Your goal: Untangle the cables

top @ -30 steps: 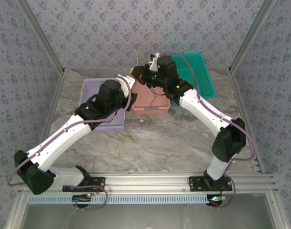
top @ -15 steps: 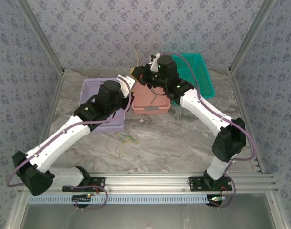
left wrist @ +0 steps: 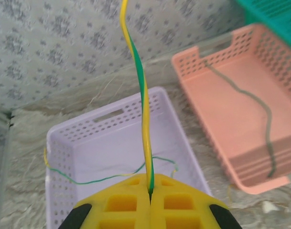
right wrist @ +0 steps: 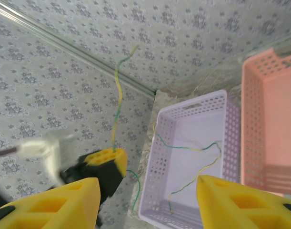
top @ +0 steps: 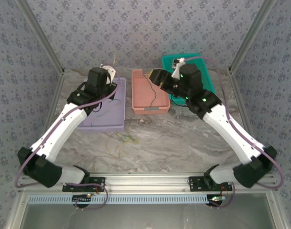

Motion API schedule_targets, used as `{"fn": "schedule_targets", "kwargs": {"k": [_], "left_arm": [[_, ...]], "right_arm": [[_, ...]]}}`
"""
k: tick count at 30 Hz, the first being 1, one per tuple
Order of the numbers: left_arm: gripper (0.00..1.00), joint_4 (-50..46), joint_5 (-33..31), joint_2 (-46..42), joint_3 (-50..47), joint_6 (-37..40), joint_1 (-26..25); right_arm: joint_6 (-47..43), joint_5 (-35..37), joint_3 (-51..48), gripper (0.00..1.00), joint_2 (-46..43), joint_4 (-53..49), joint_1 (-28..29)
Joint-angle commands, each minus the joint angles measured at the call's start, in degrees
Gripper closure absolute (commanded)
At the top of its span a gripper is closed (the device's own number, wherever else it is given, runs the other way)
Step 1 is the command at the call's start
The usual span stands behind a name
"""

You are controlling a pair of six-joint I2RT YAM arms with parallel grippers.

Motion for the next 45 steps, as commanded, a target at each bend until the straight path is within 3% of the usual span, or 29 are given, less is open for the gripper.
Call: {"fn": "schedule_targets", "kwargs": {"k": [1, 14, 30, 31, 33, 34, 36, 40, 45], "left_arm": [[1.00, -2.5, -3.6, 4.2, 1.0, 1.9, 1.2], [1.00, -6.3, -11.9, 20.7, 1.6, -8.2, 2.2], [0.99, -9.9, -5.7, 33.8, 7.4, -16.1, 2.3], [0.93, -10.5, -5.7, 33.5, 7.9, -16.6, 2.4], [0.62, -10.1, -5.5, 30.8, 7.5, -17.5, 2.3], [0.52, -9.5, -5.4, 29.0, 7.0, -17.8, 2.2], [0.38, -9.5, -5.1, 24.9, 7.3, -18.4, 2.1], [0.29, -14.6, -5.4, 20.7, 12.0, -19.3, 2.0], [0.26, -16.8, -3.6, 10.1, 11.1, -23.0, 1.9]], "right_arm": [[-5.6, 5.6, -4.0, 0.42, -4.2, -3.3, 1.0], [-6.4, 8.5, -15.6, 0.43, -12.5, -5.3, 4.5], [-5.9, 9.3, -17.0, 0.42, -11.6, -5.6, 5.4], [-5.9, 9.2, -17.0, 0.42, -11.5, -5.7, 5.4], [-6.1, 9.2, -17.0, 0.42, -11.3, -5.6, 5.6], [-6.2, 9.3, -17.1, 0.42, -11.2, -5.6, 5.6], [-6.2, 9.7, -17.1, 0.42, -11.0, -5.6, 5.9], [-6.3, 10.7, -17.1, 0.42, -10.7, -5.8, 6.5], [-7.6, 16.1, -17.2, 0.43, -9.3, -8.0, 9.8]]}}
